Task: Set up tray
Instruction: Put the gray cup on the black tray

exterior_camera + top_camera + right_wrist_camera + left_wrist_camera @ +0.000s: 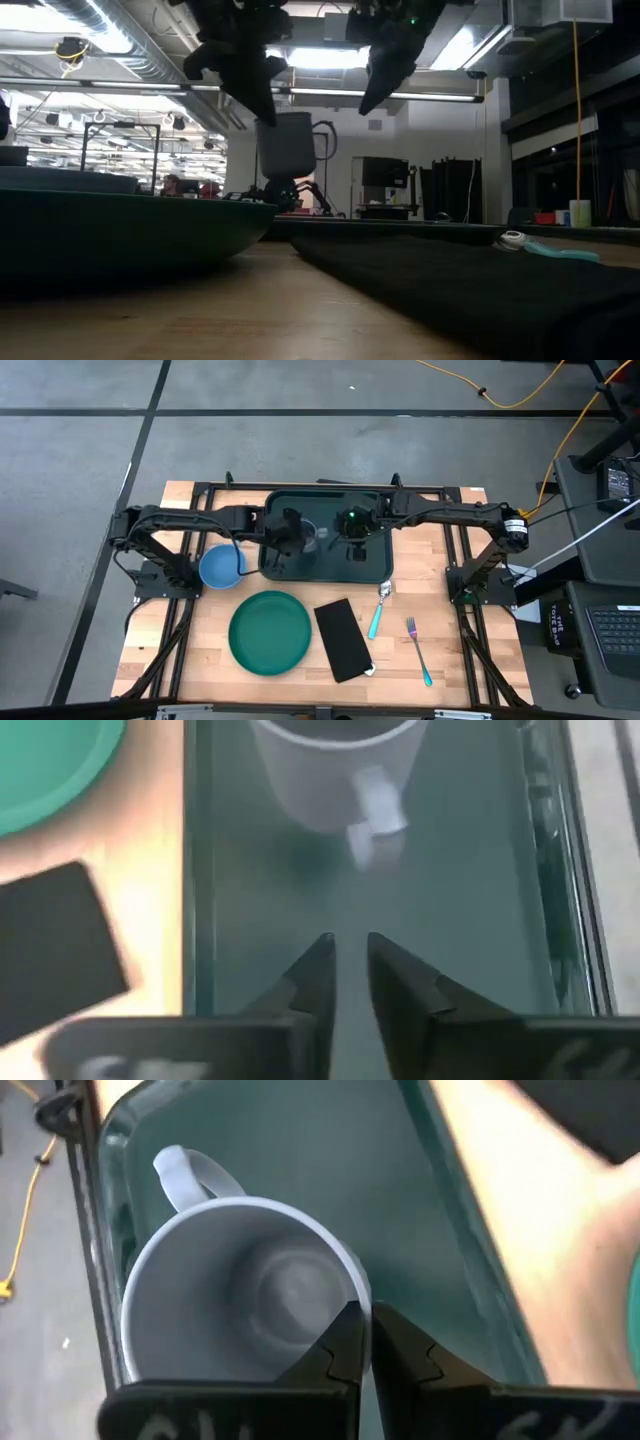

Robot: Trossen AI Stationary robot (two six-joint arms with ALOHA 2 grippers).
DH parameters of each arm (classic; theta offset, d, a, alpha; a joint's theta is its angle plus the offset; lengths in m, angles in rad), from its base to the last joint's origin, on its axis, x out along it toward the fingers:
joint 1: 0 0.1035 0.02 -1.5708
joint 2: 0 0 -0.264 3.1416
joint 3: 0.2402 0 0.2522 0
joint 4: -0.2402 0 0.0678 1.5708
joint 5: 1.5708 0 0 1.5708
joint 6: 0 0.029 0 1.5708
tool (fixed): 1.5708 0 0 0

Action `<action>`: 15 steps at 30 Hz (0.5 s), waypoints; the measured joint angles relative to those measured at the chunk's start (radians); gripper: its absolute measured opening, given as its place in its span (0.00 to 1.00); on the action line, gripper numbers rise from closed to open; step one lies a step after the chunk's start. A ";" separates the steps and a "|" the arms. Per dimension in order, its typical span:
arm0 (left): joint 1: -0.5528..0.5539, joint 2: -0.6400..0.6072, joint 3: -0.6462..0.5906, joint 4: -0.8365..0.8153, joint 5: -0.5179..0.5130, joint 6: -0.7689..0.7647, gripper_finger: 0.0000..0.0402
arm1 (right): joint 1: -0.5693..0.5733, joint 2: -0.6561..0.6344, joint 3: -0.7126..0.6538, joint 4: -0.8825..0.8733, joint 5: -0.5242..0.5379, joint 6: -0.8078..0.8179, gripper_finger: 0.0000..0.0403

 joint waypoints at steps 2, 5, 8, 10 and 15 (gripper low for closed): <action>0.024 -0.016 0.000 -0.023 0.005 0.015 0.01 | -0.011 -0.017 -0.072 0.064 0.019 -0.001 0.06; 0.063 -0.042 0.000 -0.019 0.037 0.054 0.01 | -0.034 -0.061 -0.199 0.199 0.031 -0.020 0.02; 0.113 -0.055 0.000 -0.012 0.127 0.097 0.01 | -0.058 -0.122 -0.315 0.330 0.034 -0.024 0.04; 0.147 -0.055 0.000 -0.007 0.159 0.103 0.00 | -0.068 -0.174 -0.384 0.413 0.021 -0.026 0.03; 0.230 -0.043 0.000 -0.014 0.164 0.112 0.00 | -0.082 -0.292 -0.561 0.664 -0.089 -0.065 0.02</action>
